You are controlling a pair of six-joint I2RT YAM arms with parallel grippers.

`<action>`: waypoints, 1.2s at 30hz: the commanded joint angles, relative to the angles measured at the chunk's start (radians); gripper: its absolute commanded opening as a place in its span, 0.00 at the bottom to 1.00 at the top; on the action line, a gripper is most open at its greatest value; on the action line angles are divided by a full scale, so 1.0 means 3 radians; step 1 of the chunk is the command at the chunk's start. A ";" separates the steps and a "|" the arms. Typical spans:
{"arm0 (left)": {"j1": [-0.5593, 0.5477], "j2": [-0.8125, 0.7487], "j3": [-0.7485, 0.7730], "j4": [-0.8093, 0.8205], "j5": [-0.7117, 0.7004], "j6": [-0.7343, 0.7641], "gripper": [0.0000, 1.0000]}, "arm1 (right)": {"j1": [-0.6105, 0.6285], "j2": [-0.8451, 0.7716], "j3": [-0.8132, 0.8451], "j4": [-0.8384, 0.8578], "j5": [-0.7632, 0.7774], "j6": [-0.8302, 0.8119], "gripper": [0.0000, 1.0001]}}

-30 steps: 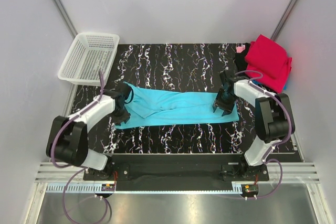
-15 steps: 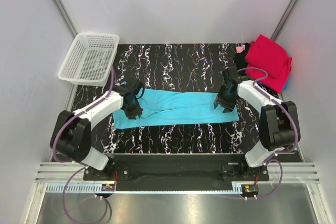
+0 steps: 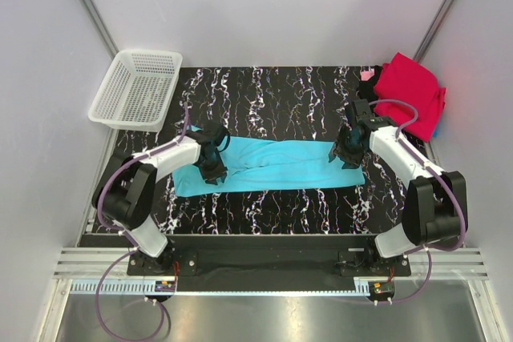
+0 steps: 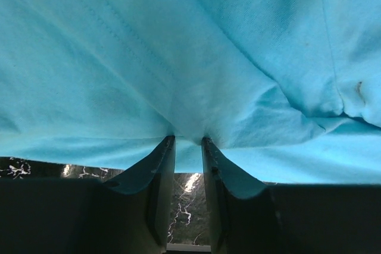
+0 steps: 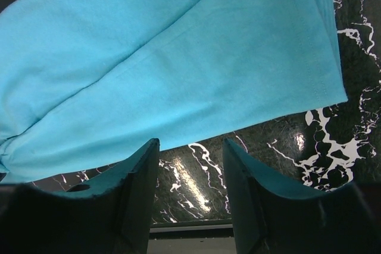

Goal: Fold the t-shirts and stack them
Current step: Fold the tshirt

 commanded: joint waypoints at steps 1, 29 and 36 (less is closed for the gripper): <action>-0.0027 0.0069 0.0161 0.0128 -0.0028 -0.0026 0.29 | 0.0026 -0.0126 0.0020 -0.0057 -0.0053 0.0024 0.54; -0.0078 0.0126 0.0565 0.0010 -0.0187 0.0071 0.00 | 0.0026 -0.0065 -0.0113 -0.0036 -0.0002 -0.0012 0.55; -0.0083 0.0064 0.0856 -0.0056 -0.0151 0.0188 0.00 | 0.0026 -0.0045 -0.0134 -0.0011 0.0003 -0.0017 0.55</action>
